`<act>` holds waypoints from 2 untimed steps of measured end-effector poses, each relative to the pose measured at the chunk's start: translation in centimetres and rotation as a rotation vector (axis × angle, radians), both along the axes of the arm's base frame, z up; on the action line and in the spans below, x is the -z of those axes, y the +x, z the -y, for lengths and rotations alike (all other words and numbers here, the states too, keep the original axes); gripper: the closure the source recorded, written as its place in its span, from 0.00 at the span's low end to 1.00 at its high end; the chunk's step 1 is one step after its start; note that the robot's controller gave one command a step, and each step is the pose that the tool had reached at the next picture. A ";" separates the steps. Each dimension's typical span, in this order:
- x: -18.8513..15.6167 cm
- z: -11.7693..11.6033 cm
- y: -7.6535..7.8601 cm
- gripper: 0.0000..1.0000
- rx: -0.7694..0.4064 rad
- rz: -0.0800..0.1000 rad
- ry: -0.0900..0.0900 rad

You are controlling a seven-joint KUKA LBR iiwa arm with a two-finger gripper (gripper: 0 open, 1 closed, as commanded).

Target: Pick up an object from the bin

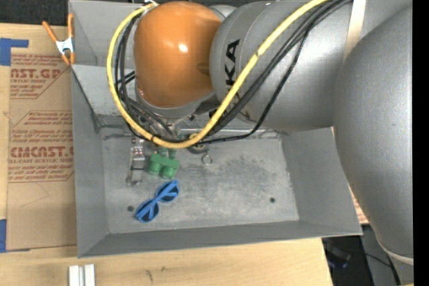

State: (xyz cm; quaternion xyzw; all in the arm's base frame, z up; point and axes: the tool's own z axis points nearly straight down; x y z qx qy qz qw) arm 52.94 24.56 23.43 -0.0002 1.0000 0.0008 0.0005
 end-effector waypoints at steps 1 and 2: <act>12.6 8.6 -2.8 0.00 -0.236 -0.007 -0.003; 16.6 8.1 -3.0 0.00 -0.413 -0.004 -0.002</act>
Offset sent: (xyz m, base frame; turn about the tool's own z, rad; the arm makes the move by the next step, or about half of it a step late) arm -0.0257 -0.0842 -0.1228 -0.2383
